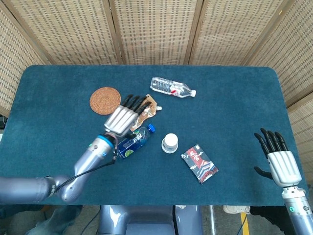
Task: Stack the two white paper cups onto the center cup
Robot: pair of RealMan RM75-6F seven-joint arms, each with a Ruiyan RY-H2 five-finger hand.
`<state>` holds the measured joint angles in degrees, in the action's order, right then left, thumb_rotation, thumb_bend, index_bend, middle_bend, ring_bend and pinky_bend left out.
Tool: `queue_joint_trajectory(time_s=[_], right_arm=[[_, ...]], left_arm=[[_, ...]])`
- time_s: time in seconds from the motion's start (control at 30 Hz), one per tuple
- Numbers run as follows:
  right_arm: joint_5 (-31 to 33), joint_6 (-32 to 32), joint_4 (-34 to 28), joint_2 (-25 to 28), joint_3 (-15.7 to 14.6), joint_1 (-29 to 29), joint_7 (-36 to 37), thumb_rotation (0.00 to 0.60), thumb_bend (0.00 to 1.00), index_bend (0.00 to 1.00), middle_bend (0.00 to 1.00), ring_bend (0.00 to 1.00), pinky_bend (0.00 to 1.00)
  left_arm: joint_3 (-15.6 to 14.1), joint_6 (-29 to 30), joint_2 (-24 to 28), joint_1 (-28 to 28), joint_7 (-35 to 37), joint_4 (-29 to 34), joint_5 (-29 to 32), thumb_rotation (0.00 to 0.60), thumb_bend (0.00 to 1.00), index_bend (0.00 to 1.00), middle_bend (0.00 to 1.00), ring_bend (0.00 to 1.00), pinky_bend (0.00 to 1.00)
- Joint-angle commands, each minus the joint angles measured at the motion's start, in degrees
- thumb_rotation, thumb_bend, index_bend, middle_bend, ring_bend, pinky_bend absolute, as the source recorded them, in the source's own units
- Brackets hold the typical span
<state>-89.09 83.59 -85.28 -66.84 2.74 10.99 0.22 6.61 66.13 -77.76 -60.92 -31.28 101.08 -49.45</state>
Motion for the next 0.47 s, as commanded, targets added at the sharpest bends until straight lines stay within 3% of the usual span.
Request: queue_joint_trajectory(time_s=[0.03, 0.27, 0.47], right_arm=[[0.2, -0.1, 0.1, -0.3, 0.1, -0.1, -0.7, 0.6, 0.0, 0.1, 0.0, 0.0, 0.0], [1.2, 0.4, 0.4, -1.4, 1.0, -0.3, -2.8, 0.6, 0.0, 0.09, 0.0, 0.0, 0.0], [1.5, 0.9, 0.1, -1.7, 1.4, -0.5, -4.2, 0.6, 0.0, 0.09, 0.0, 0.0, 0.0]], left_arm=[[-6.8, 12.5, 5.3, 12.8, 7.2, 3.5, -7.5, 0.6, 0.0, 0.0, 0.0, 0.0, 0.0], [-14.9, 21.4, 8.1, 28.0, 21.3, 0.3, -14.9, 0.6, 0.0, 0.0, 0.0, 0.0, 0.0], [-19.7, 25.1, 7.4, 36.3, 28.9, -4.7, -21.6, 0.6, 0.0, 0.0, 0.0, 0.0, 0.0]])
